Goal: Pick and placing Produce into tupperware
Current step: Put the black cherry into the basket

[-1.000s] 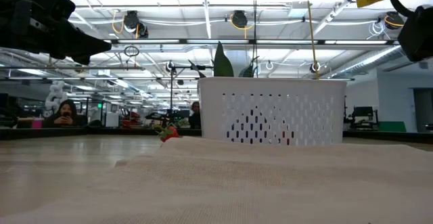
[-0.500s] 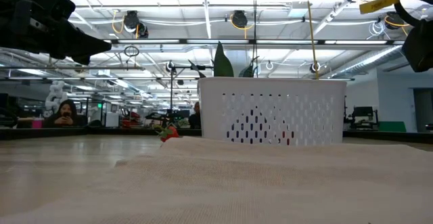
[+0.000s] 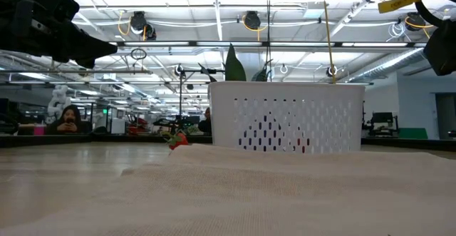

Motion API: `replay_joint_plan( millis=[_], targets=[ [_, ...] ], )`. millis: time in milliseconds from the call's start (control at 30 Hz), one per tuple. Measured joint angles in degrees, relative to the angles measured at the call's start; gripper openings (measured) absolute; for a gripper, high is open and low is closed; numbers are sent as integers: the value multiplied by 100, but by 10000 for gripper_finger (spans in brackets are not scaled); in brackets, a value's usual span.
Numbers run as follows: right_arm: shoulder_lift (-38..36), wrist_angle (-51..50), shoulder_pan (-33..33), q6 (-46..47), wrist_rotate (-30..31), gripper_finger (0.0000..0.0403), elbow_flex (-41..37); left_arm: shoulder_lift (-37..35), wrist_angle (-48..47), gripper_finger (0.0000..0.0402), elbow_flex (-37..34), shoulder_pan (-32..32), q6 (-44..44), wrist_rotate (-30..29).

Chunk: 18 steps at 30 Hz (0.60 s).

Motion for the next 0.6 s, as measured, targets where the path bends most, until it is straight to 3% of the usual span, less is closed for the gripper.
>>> replay_joint_plan(
  millis=[367,600],
  targets=[
    [76,-136,2,-218,103,257,-7,-1,-48,17,0,0,0,0],
    [78,-214,0,-260,132,190,-11,-2,-50,17,0,0,0,0]
  ],
)
